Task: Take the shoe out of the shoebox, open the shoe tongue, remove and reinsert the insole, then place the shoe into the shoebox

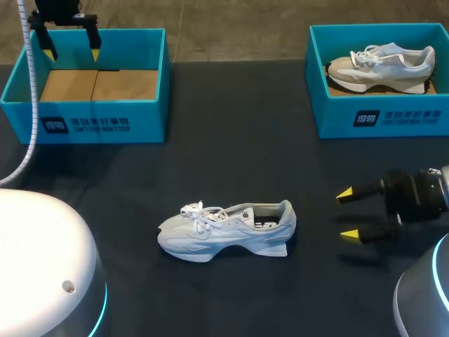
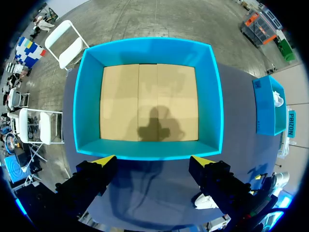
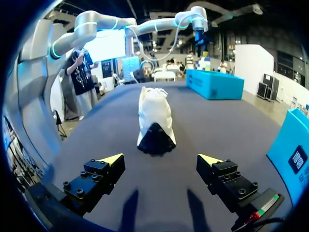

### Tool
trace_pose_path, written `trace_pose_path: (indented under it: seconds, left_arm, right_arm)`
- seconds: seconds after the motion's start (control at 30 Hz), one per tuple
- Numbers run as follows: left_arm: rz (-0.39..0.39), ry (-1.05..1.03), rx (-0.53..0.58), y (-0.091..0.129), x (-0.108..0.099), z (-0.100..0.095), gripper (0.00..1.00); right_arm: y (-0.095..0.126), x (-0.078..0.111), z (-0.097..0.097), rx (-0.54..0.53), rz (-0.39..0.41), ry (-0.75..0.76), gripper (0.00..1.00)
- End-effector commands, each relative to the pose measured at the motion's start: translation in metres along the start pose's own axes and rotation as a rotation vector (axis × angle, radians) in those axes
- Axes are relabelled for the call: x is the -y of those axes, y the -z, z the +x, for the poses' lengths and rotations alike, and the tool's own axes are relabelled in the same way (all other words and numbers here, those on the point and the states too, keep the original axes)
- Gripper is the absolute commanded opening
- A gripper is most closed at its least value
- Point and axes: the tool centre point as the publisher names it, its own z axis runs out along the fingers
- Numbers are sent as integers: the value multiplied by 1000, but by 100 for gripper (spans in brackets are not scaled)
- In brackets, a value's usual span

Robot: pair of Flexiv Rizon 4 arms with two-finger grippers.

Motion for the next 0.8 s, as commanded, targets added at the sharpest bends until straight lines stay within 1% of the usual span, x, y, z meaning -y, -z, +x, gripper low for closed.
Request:
trace_pose_path:
  seconds: [0.03,0.13,0.23,0.47,0.8]
  left_arm:
    - [0,0,0,0,0,0,100]
    - [0,0,0,0,0,0,100]
    - [0,0,0,0,0,0,100]
    - [0,0,0,0,0,0,100]
    - [0,0,0,0,0,0,100]
  right_arm:
    - [-2,9,2,4,-57,16,100]
    - [-4,11,3,-1,-70,36,100]
    - [-10,11,2,-1,-66,36,100]
    - [-25,7,2,20,-13,-6,100]
    - [-56,2,10,-7,-49,-45,100]
